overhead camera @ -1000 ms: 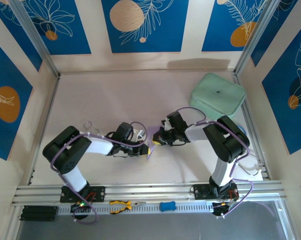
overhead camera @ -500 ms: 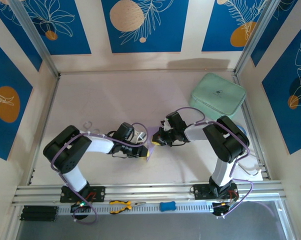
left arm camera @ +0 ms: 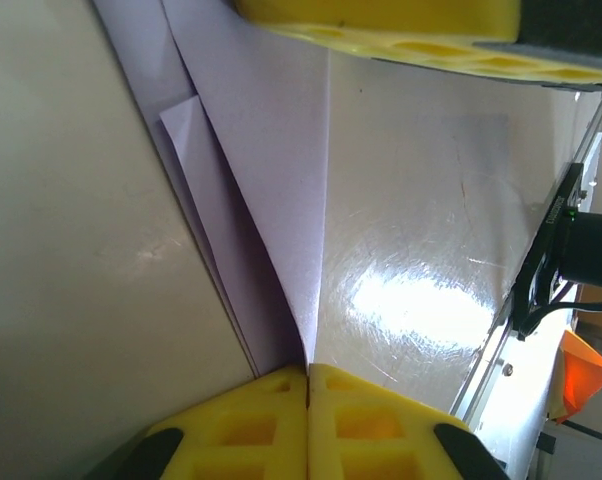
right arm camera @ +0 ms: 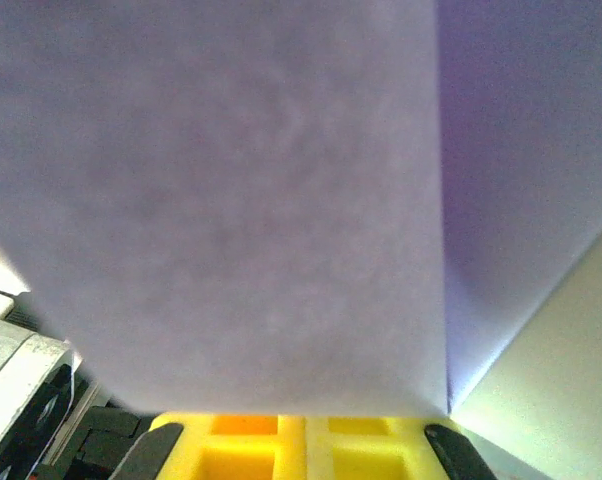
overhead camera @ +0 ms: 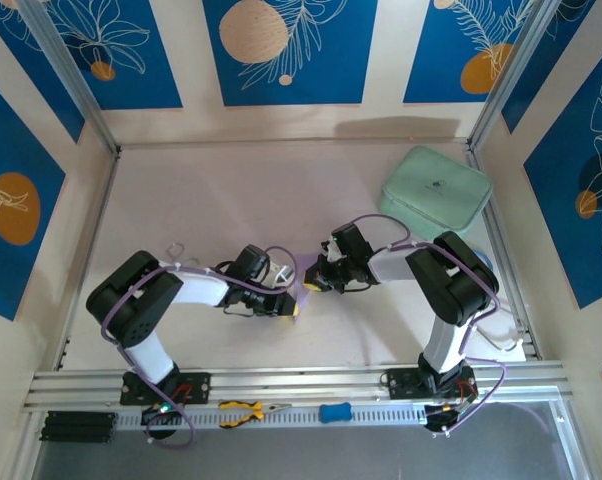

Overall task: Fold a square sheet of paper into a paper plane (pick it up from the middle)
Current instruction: Fold the wing for the fifth time at the center of the table.

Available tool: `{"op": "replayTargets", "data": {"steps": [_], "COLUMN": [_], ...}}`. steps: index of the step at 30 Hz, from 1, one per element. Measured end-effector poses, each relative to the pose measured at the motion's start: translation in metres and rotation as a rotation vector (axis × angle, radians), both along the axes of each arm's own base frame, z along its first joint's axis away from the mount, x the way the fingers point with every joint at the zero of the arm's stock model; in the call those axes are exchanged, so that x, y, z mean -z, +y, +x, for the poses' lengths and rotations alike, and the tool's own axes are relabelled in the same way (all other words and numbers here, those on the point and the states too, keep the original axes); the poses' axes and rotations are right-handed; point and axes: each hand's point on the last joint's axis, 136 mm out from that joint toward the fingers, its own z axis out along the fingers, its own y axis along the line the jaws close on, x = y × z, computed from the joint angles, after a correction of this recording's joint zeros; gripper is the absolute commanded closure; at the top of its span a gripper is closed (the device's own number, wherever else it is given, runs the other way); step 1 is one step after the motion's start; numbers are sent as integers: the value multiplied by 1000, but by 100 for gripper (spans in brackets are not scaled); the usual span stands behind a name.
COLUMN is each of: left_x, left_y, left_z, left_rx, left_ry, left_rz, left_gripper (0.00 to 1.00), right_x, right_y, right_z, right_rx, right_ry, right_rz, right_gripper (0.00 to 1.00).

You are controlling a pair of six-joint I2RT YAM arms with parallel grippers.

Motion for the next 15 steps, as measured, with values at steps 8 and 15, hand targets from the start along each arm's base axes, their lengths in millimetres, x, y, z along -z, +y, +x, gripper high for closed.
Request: {"op": "replayTargets", "data": {"steps": [8, 15], "left_x": [0, 2], "left_y": [0, 2], "left_z": [-4, -11], "left_rx": [18, 36], "left_ry": [-13, -26], "left_rz": [21, 63], "left_gripper": [90, 100], "right_x": [0, 0], "right_y": [0, 0], "right_z": [0, 0], "right_rx": [1, 4], "right_ry": [-1, 1], "right_rz": [-1, -2], "right_gripper": [95, 95]}}
